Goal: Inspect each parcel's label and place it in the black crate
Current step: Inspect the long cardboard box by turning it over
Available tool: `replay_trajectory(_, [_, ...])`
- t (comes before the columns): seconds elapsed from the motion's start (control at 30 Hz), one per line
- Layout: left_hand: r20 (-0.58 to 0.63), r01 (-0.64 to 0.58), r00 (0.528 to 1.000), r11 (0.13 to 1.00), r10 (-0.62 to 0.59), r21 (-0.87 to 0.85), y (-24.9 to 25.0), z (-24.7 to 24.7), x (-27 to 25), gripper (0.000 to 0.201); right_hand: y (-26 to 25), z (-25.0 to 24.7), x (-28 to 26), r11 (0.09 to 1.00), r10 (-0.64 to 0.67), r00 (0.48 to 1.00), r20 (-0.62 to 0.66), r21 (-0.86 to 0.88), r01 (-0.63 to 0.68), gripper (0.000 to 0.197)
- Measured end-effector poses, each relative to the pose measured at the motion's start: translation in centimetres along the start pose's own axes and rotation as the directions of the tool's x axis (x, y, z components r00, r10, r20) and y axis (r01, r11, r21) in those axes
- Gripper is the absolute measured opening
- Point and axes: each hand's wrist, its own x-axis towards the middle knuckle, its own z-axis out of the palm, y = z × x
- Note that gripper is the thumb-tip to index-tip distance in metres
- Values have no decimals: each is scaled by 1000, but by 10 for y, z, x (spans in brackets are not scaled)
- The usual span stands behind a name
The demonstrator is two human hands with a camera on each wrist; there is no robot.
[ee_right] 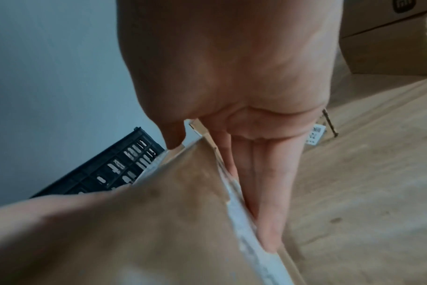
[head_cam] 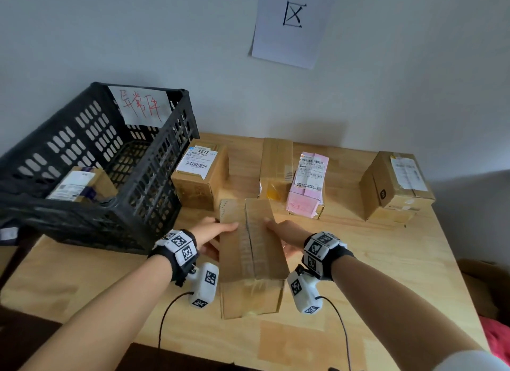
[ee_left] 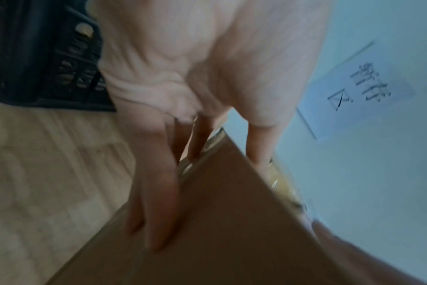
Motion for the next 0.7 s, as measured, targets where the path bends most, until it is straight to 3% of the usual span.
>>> replay_trajectory(0.1, [43,-10,999,996,14,-84,9,-18,-11,40,-6,-8,-3,991,46,998,33,124,-49,74])
replay_trajectory(0.2, [79,-5,997,977,23,-214,11,-34,-21,53,-15,-12,-11,976,66,997,41,206,-73,76])
replay_trajectory(0.27, [118,13,993,959,21,-281,8,-39,-28,49,-21,-14,-15,977,66,997,30,201,-71,73])
replay_trajectory(0.33, [172,47,985,940,12,-339,1,-42,-32,61,-25,-12,-14,983,58,998,27,173,-62,71])
replay_trajectory(0.43, [149,-7,988,972,43,-237,-11,-44,-33,98,-23,-8,-7,984,70,997,41,159,-76,89])
replay_trajectory(0.53, [118,-32,992,999,37,-44,-14,-40,-35,113,-21,-6,-4,980,46,995,89,190,-62,94])
replay_trajectory(0.6, [82,0,997,999,4,-50,-14,-36,-34,111,-22,-5,-2,967,9,989,150,250,-46,102])
replay_trajectory(0.7, [-27,13,1000,995,-16,-100,-15,-32,-24,133,-27,-1,-3,963,-81,969,232,270,16,96])
